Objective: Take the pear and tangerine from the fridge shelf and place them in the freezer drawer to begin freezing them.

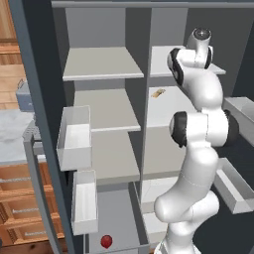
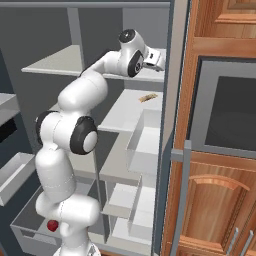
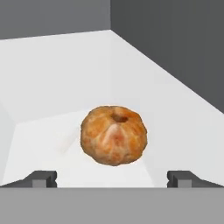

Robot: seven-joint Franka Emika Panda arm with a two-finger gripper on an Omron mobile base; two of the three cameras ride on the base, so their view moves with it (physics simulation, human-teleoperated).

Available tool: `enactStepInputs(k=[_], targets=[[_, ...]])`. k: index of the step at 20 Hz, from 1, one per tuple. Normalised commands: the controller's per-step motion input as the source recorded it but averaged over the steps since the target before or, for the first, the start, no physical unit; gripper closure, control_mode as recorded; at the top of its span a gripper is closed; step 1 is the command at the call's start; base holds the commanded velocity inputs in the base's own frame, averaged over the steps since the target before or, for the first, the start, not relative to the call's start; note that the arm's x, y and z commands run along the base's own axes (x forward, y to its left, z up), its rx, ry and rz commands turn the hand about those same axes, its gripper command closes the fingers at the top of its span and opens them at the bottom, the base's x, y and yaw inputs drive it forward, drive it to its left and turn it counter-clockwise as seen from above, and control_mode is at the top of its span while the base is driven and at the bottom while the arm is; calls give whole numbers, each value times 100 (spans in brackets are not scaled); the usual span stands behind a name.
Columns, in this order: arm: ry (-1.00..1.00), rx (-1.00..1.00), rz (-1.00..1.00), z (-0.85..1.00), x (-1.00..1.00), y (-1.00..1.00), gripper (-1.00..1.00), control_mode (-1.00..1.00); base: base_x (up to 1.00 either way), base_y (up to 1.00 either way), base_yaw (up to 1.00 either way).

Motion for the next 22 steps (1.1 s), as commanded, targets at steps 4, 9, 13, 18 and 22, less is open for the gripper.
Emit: enactStepInputs(k=[4, 9, 13, 18, 22], targets=[[0, 0, 0, -8, 25, -1, -100, -100, 0, 0, 0], [0, 0, 0, -2, 32, -8, -100, -100, 0, 0, 0], [0, 0, 0, -2, 38, -10, -100, -100, 0, 0, 0], [0, 0, 0, -7, 27, -10, -100, -100, 0, 0, 0], [0, 0, 0, -14, 20, -1, 100, -100, 0, 0, 0]])
